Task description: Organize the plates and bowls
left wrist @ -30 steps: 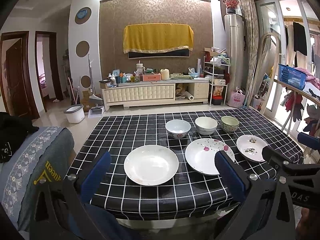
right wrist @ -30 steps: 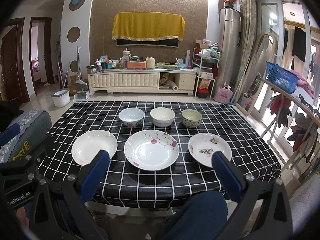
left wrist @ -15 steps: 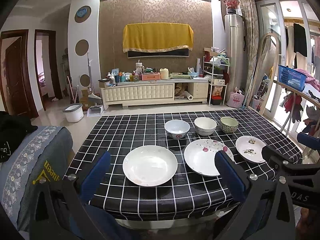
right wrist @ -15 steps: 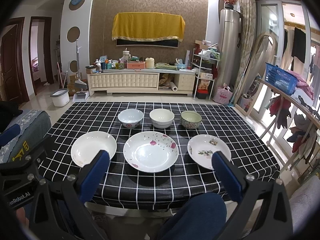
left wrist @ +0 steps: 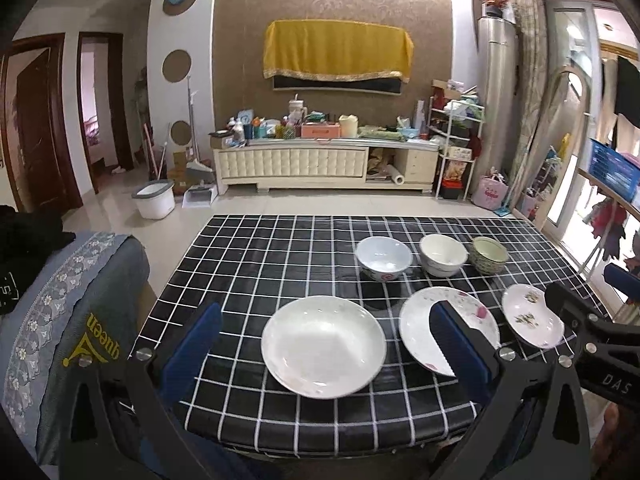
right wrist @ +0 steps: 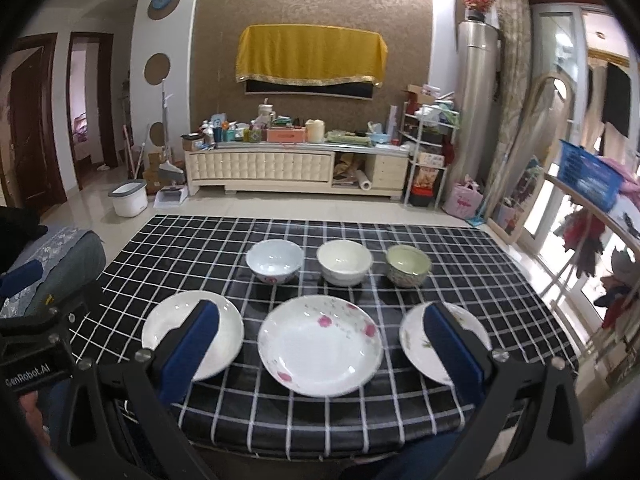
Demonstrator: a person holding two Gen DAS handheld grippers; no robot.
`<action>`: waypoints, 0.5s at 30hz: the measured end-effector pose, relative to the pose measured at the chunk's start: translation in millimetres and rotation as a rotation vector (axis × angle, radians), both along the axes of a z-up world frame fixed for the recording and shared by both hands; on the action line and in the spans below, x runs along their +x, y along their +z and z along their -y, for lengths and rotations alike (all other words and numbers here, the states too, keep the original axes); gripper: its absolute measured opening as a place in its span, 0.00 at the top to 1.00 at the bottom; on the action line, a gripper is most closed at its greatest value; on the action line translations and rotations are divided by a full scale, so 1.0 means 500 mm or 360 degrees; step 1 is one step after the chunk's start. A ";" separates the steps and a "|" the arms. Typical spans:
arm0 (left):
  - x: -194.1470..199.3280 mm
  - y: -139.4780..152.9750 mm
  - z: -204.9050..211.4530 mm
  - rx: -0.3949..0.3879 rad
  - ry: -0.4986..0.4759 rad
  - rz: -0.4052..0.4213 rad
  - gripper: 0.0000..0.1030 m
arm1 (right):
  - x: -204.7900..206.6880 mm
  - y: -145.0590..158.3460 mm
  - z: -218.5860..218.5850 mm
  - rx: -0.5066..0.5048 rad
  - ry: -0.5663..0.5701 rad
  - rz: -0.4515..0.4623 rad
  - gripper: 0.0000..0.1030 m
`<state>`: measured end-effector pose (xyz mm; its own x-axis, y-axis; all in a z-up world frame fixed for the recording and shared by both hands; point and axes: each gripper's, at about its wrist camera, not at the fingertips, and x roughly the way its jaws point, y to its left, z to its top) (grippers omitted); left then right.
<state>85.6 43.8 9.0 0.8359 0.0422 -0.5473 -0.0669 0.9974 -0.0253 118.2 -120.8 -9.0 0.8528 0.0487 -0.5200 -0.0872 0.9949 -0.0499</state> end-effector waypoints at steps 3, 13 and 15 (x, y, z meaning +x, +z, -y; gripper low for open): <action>0.047 -0.008 -0.027 -0.0011 0.0017 -0.0066 0.00 | 0.051 -0.008 -0.025 0.0024 0.0045 -0.0047 0.00; 0.169 -0.075 -0.117 -0.0077 0.0083 -0.0291 0.00 | 0.200 -0.078 -0.134 -0.0060 0.0266 -0.0324 0.00; 0.190 -0.098 -0.133 -0.0088 0.0082 -0.0337 0.00 | 0.223 -0.100 -0.149 -0.0058 0.0287 -0.0372 0.00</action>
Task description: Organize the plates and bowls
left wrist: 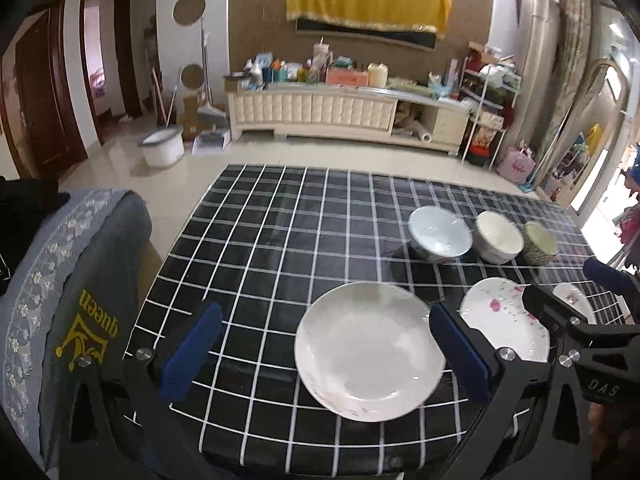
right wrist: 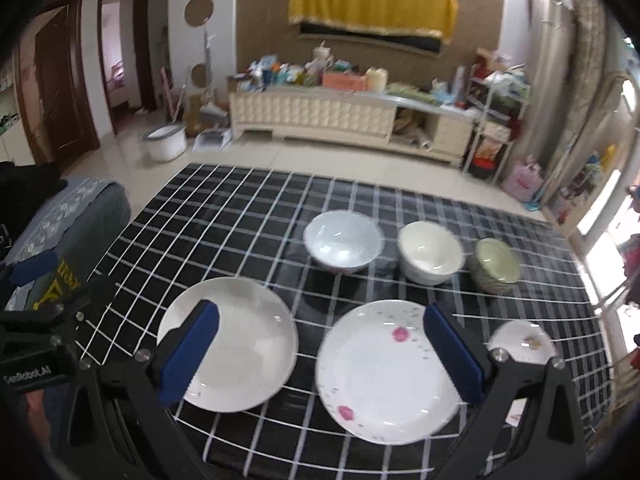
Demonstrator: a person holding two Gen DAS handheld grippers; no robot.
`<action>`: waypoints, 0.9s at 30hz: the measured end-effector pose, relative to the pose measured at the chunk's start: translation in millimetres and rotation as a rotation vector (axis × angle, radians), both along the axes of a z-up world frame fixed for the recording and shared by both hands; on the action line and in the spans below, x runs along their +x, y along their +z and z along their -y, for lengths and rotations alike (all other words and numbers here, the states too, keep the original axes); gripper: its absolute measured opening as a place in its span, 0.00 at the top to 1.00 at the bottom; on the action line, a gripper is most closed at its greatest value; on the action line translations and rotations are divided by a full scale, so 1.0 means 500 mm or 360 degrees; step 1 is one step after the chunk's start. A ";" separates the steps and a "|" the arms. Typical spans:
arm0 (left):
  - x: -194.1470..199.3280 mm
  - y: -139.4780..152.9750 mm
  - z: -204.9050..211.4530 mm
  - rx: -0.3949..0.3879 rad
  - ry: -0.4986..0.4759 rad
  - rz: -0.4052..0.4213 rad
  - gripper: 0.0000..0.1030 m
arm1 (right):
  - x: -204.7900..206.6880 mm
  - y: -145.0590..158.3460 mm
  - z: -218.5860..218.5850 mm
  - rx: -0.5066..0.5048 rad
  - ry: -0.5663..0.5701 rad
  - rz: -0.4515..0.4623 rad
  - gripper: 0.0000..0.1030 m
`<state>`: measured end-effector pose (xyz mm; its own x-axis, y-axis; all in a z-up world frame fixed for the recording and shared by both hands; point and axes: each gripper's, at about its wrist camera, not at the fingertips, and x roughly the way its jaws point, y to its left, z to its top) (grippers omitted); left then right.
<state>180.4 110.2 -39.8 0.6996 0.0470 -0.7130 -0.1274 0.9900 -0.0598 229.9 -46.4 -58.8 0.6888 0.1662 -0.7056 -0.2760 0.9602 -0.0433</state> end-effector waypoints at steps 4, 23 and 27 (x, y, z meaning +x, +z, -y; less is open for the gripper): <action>0.037 -0.058 -0.010 0.0043 -0.0028 -0.0093 0.00 | 0.037 -0.050 -0.022 0.0019 0.0049 -0.0125 0.00; 0.142 -0.259 -0.072 -0.0132 0.0027 -0.0453 0.04 | 0.138 -0.222 -0.064 -0.0108 0.0169 -0.0459 0.12; 0.152 -0.286 -0.073 -0.0146 0.0007 -0.0518 0.05 | 0.145 -0.245 -0.069 -0.0110 0.0212 -0.0516 0.21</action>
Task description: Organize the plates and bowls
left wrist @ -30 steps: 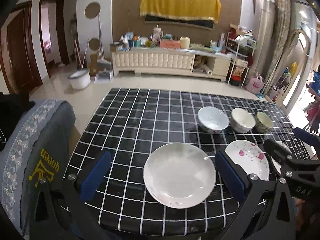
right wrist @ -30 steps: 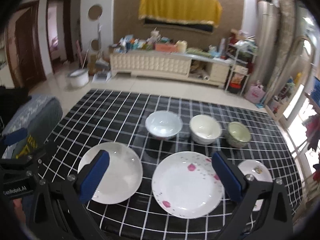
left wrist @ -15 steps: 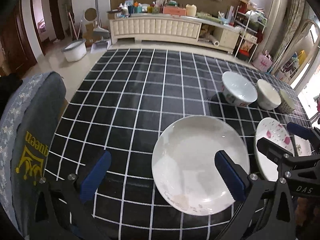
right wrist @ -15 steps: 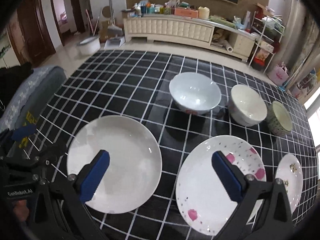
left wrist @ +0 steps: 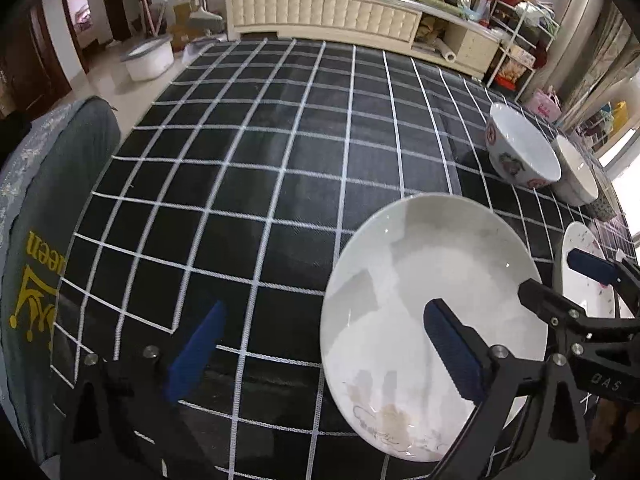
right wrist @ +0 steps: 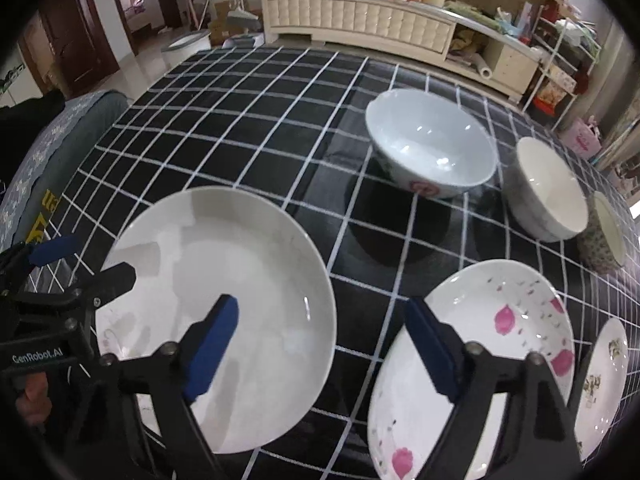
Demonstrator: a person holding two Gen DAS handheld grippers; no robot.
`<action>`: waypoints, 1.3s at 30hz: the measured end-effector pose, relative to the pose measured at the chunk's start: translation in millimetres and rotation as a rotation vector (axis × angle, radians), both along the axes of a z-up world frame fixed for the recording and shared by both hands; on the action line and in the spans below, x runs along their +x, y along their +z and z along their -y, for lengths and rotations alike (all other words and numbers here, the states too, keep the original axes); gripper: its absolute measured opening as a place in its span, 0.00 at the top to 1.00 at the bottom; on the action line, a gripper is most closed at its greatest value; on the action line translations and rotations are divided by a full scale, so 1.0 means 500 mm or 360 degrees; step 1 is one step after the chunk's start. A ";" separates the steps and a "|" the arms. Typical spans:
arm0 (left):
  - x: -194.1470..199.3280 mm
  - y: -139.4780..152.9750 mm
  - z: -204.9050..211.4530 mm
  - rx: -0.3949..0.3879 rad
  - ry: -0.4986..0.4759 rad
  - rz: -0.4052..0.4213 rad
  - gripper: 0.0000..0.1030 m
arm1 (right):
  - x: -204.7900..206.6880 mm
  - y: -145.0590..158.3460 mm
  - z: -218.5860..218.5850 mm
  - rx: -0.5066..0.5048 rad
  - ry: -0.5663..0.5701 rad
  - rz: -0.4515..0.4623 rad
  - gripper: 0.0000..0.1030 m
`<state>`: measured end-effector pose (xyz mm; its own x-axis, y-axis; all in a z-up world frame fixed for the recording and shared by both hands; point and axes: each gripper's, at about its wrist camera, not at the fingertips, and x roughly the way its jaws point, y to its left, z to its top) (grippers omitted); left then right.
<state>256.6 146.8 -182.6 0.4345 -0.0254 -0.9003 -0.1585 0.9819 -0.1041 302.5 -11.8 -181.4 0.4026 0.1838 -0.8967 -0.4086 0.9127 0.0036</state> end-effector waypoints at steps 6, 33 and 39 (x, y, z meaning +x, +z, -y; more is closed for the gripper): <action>0.002 -0.031 0.011 0.0031 -0.0018 -0.0086 0.10 | 0.007 -0.030 -0.004 0.0005 0.0029 -0.0093 0.40; 0.015 -0.013 0.018 0.0000 -0.0069 -0.0078 0.62 | 0.028 -0.021 -0.015 0.0104 -0.0006 -0.0180 0.74; 0.019 -0.031 0.004 -0.0021 -0.0060 -0.0126 0.62 | 0.029 -0.038 -0.021 0.0079 -0.0008 -0.0206 0.74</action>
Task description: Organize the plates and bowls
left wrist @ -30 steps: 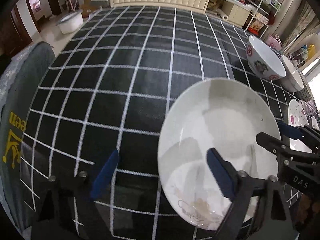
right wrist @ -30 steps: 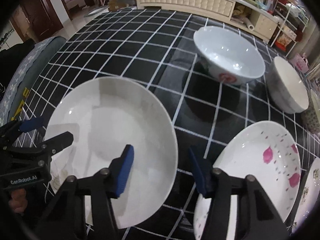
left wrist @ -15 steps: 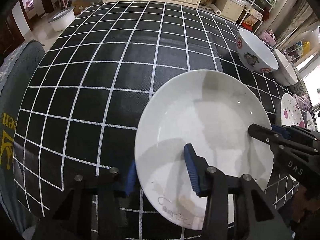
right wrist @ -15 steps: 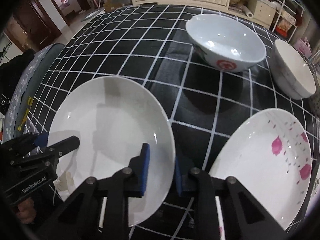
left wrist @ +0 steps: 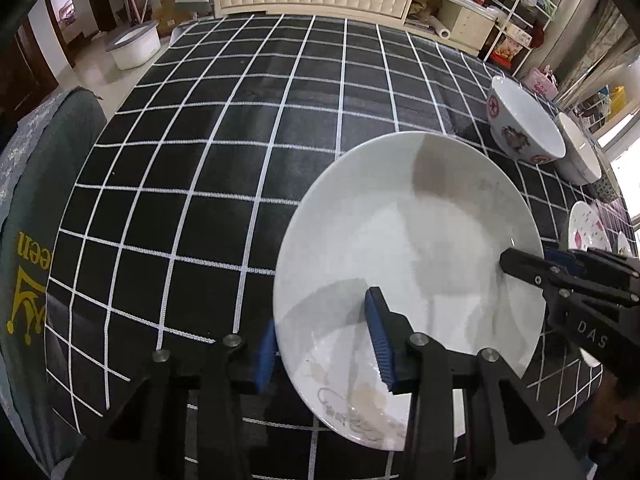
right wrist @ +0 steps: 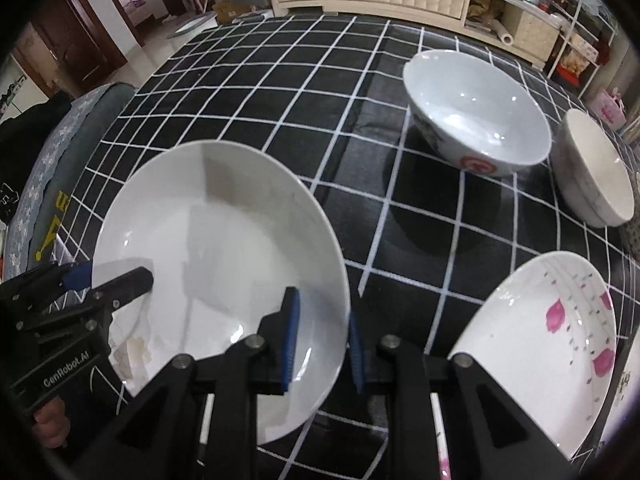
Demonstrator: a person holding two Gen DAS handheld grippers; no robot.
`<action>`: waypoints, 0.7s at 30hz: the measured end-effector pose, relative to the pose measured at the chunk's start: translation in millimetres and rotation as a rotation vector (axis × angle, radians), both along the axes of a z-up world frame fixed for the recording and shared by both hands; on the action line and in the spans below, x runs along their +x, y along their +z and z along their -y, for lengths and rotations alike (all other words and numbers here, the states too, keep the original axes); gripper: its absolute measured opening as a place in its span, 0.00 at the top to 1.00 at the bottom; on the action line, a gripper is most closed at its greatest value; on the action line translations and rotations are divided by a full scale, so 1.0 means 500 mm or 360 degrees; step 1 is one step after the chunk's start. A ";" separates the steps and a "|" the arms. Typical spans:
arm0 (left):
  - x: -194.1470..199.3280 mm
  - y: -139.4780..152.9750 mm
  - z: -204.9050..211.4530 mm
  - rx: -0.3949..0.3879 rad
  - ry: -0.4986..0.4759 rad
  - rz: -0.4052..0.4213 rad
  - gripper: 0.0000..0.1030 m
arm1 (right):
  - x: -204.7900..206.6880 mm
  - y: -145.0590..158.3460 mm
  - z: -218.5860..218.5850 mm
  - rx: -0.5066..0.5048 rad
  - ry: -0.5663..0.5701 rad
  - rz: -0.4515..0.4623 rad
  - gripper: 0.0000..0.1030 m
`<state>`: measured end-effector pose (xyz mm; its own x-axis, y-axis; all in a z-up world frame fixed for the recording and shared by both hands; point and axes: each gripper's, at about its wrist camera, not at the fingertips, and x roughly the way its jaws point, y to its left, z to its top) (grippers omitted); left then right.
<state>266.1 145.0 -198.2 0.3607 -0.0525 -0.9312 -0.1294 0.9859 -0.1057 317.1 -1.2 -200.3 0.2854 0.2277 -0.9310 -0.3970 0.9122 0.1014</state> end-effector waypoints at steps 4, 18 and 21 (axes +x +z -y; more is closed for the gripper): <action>-0.001 -0.014 -0.007 -0.0018 0.0017 -0.0018 0.63 | -0.004 -0.005 -0.005 -0.0016 0.0008 -0.0002 0.74; -0.042 0.054 -0.001 0.0075 0.0025 0.0122 0.63 | -0.025 0.060 0.014 0.0013 -0.0032 0.0106 0.74; -0.054 0.082 0.020 0.0086 -0.0020 0.0158 0.63 | -0.040 0.074 0.032 0.0023 -0.0040 0.0126 0.74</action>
<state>239.2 134.8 -157.3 0.4508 -0.0081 -0.8926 -0.1083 0.9921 -0.0638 297.0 -17.2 -163.1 0.3639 0.2328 -0.9019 -0.3812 0.9207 0.0839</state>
